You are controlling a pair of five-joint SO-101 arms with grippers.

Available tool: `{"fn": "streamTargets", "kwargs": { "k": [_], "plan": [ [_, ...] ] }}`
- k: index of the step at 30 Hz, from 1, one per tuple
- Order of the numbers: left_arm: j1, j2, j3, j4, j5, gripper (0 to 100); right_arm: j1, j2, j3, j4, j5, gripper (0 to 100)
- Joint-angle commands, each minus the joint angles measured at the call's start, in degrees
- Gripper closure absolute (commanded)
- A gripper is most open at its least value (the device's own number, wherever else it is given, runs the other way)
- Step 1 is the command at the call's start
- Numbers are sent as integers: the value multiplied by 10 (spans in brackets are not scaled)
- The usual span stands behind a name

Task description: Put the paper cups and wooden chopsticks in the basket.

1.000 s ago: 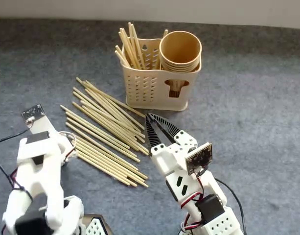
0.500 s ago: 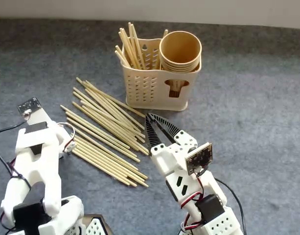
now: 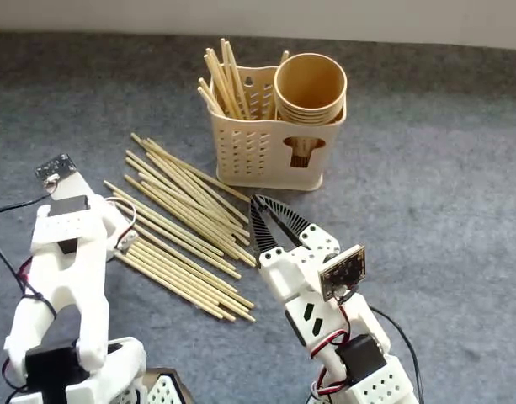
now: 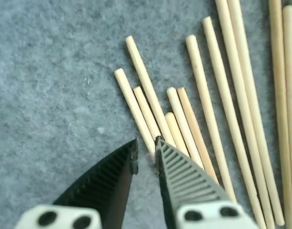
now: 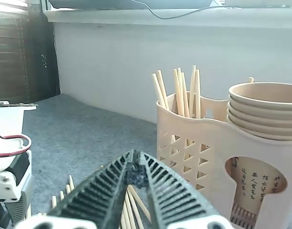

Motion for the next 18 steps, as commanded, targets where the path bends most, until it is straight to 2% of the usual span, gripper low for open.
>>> {"fn": "streamTargets", "kwargs": {
  "k": [1,8,18],
  "plan": [
    [19,-2,17,-38,4,926,-2,-7,55,-14,0,994],
    [24,-2,77,-120,4,925,-3,-7,56,-14,0,994],
    [36,-1,90,-124,4,931,-3,-7,56,-14,0,994]
  ]
}}
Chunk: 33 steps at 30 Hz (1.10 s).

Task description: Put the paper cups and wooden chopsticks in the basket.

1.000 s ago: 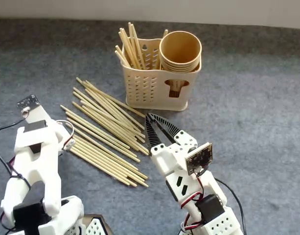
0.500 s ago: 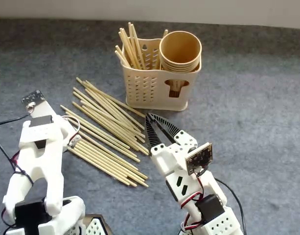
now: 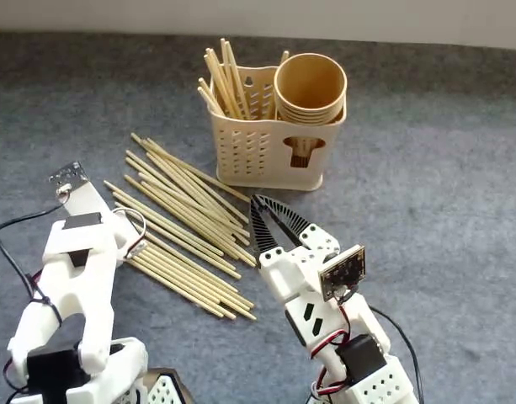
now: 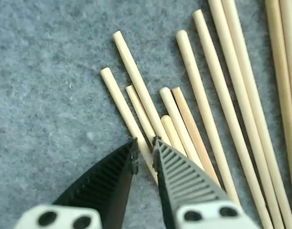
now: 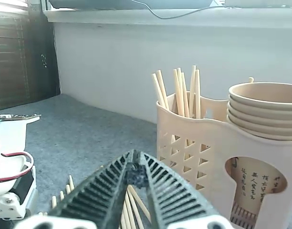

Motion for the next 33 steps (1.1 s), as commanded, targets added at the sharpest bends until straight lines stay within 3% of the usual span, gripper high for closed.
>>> {"fn": "streamTargets", "kwargs": {
  "k": [1,5,15,25,33],
  "plan": [
    [12,0,2,-5,2,932,-3,-7,56,-13,0,994],
    [10,0,2,-4,2,998,-3,-7,56,-13,0,994],
    [9,-7,-15,2,5,994,-2,-7,56,-13,0,994],
    [8,-7,-158,203,5,994,-2,-7,56,-13,0,994],
    [-12,0,-162,203,5,988,-2,-7,56,-13,1,994]
  ]
}}
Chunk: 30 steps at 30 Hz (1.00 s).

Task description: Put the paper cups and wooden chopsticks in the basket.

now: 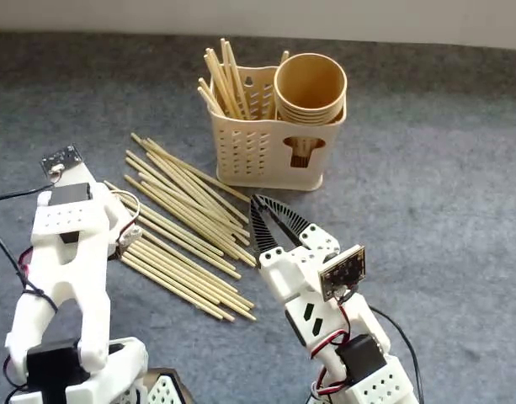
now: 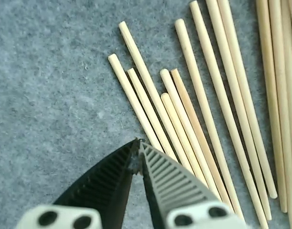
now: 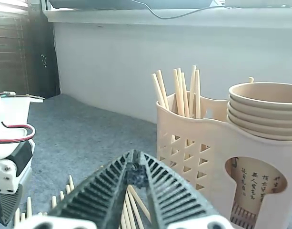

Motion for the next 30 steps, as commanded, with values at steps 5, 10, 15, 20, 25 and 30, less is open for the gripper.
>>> {"fn": "streamTargets", "kwargs": {
  "k": [5,10,15,20,25,30],
  "plan": [
    [-16,-2,34,-45,7,813,-2,-7,56,-13,1,994],
    [-16,-2,61,-75,7,789,-2,-7,56,-13,1,994],
    [-15,-2,104,-144,3,882,-2,-7,56,-13,1,994],
    [-15,-2,152,-198,2,950,-2,-7,56,-13,1,994],
    [-15,-2,160,-212,2,994,-2,-7,56,-13,1,994],
    [-15,-8,144,-208,6,993,-2,-7,56,-13,1,994]
  ]
}}
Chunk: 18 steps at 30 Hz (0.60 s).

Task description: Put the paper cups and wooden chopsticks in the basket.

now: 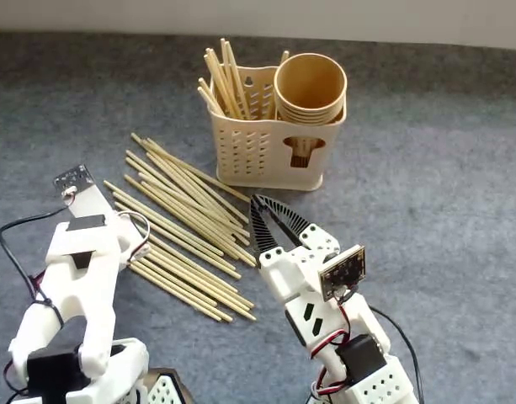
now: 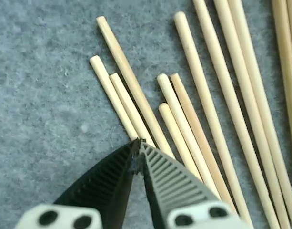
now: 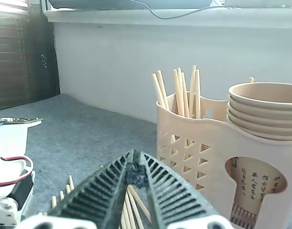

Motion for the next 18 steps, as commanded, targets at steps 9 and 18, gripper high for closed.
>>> {"fn": "streamTargets", "kwargs": {
  "k": [9,18],
  "plan": [
    [-10,-6,-156,172,5,993,-2,-7,56,-13,1,994],
    [-9,0,-155,188,4,983,-2,-7,56,-13,1,994]
  ]
}}
